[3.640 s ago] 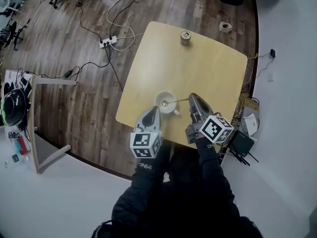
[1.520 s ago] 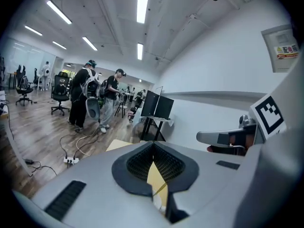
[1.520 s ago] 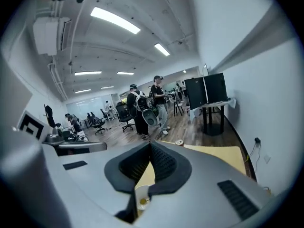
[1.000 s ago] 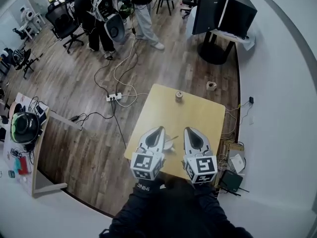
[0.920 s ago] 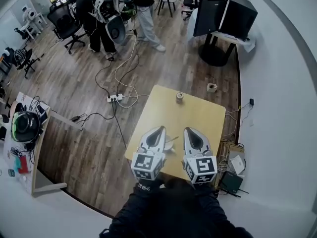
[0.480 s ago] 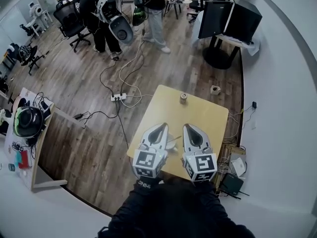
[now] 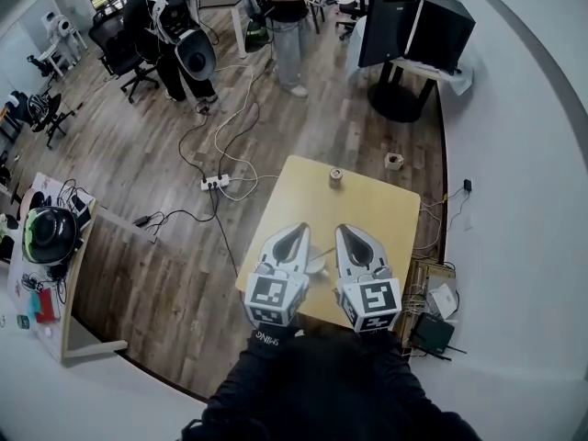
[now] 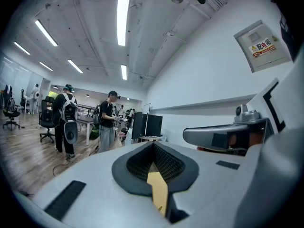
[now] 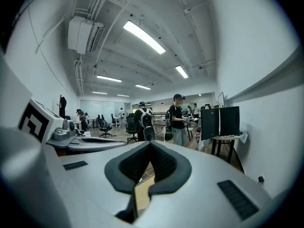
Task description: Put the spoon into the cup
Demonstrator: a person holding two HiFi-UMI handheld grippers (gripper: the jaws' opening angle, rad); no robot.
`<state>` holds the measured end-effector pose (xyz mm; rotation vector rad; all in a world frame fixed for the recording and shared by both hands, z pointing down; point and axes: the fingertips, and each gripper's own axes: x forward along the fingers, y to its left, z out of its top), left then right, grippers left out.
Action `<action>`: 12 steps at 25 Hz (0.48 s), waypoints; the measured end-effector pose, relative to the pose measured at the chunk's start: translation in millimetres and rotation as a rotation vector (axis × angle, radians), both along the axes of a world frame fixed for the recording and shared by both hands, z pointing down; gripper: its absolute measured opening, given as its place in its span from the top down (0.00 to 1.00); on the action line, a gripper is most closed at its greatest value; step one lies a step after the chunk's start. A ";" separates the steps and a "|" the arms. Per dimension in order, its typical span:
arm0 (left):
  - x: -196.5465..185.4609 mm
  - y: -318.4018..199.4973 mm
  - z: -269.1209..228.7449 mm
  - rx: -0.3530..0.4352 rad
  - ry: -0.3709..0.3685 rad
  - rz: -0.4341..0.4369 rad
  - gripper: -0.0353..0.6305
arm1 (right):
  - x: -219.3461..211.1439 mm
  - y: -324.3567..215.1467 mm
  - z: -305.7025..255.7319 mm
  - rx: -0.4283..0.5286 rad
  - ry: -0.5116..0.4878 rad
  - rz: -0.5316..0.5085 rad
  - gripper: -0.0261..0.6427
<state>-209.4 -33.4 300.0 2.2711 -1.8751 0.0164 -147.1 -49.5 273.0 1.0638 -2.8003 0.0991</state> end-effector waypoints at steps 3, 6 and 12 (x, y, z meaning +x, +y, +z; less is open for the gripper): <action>-2.3 1.2 0.2 0.003 -0.001 0.007 0.90 | -1.9 1.6 1.5 0.001 0.001 0.010 0.93; -5.1 3.6 4.3 -0.010 -0.011 0.011 0.90 | -3.4 3.0 4.8 -0.005 0.003 0.019 0.93; -7.2 5.7 7.3 -0.016 0.003 0.018 0.90 | -8.9 5.5 10.2 -0.017 0.008 0.026 0.93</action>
